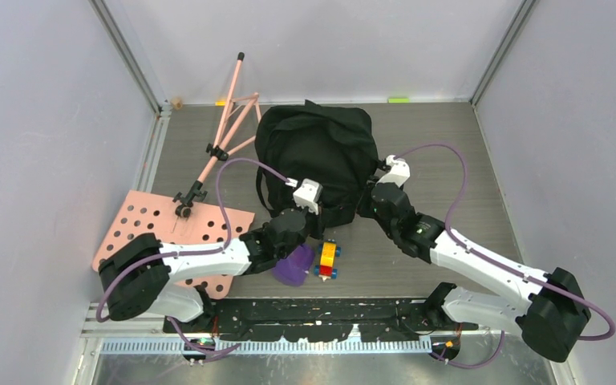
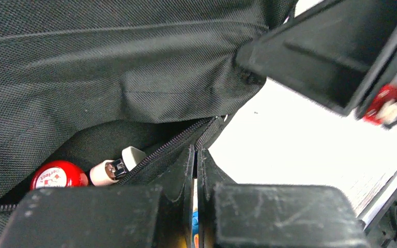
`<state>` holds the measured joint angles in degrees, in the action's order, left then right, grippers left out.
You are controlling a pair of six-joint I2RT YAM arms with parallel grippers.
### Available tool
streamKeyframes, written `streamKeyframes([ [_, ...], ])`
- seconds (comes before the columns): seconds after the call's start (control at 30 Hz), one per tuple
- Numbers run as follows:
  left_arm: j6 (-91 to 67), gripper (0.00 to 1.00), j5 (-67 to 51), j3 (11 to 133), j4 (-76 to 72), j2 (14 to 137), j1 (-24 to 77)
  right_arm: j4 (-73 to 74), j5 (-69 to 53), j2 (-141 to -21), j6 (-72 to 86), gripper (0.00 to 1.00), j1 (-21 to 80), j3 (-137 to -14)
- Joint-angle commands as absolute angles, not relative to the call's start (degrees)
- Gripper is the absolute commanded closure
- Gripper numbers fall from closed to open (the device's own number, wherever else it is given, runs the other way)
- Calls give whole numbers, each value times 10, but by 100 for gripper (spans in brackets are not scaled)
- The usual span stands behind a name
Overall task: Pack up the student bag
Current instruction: Zip the student bag at the center of the board.
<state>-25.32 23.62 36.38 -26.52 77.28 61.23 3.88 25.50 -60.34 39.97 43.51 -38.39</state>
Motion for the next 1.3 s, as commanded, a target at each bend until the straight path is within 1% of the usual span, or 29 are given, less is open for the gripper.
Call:
streamKeyframes([
  [0.0,-259,100,213,364,-237,794,600,-42,293,-542,374,70,411,-388],
  [0.03,-262,100,208,370,-238,799,600,-46,284,-535,375,60,411,-382],
  [0.1,-266,100,200,378,-246,808,600,-45,265,-511,381,50,411,-364],
  [0.17,-269,100,196,383,-250,815,600,-46,257,-487,386,44,411,-345],
  [0.27,-272,100,196,386,-253,819,600,-46,242,-464,390,40,411,-326],
  [0.43,-276,100,197,389,-250,812,600,-38,205,-464,390,37,411,-319],
  [0.63,-277,100,189,397,-241,810,600,-73,163,-468,417,39,411,-284],
  [0.8,-273,100,188,403,-233,809,600,-92,160,-484,430,46,411,-272],
  [1.0,-271,100,189,409,-226,810,600,-106,156,-517,451,48,411,-270],
  [1.27,-267,100,189,418,-221,812,600,-111,157,-534,477,53,411,-257],
])
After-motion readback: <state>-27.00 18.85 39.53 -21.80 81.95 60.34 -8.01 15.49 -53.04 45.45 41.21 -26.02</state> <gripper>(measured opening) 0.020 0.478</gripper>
